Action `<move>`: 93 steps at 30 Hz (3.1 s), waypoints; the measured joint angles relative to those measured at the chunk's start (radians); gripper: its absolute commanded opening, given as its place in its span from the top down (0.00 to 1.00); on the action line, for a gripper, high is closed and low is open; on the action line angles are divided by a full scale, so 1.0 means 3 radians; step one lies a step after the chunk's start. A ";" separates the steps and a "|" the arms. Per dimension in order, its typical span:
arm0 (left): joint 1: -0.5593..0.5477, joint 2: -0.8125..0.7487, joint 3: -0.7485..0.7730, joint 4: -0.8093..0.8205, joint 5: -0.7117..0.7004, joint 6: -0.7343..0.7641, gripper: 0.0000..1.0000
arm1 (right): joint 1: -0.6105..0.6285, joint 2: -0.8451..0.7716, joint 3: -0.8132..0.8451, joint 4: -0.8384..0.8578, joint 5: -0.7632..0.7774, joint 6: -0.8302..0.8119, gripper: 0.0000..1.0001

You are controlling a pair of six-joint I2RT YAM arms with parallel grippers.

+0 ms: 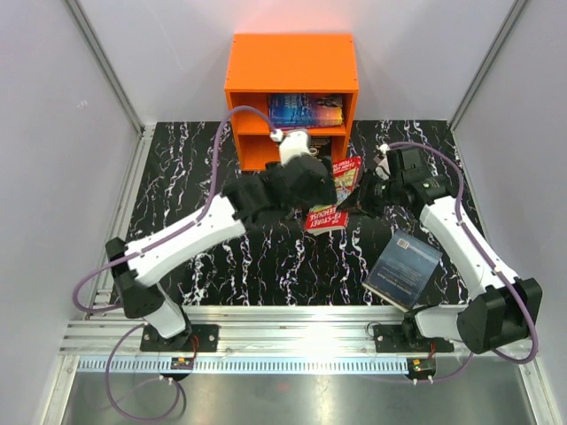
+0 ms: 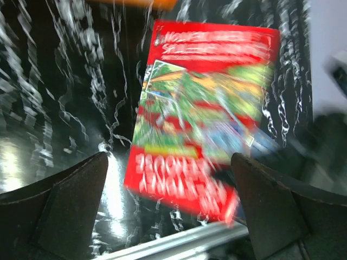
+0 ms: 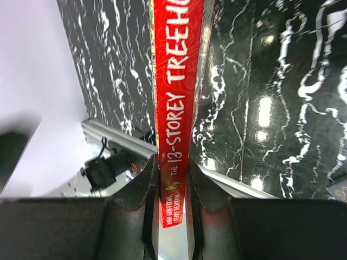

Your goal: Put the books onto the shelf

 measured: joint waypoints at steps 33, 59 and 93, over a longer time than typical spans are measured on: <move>-0.1762 0.0481 0.0268 -0.0521 -0.2221 0.1437 0.11 | -0.0011 -0.0369 0.1068 -0.1612 -0.0421 0.0154 1.00; -0.0591 -0.1586 -0.2422 0.1536 -0.1433 0.0425 1.00 | -0.0011 -0.0361 0.2492 -0.1938 0.0342 0.0247 0.00; 0.0807 0.1732 -0.2104 0.6639 0.0276 -0.2275 1.00 | -0.0014 -0.0303 0.2116 -0.2087 0.1010 -0.0022 0.00</move>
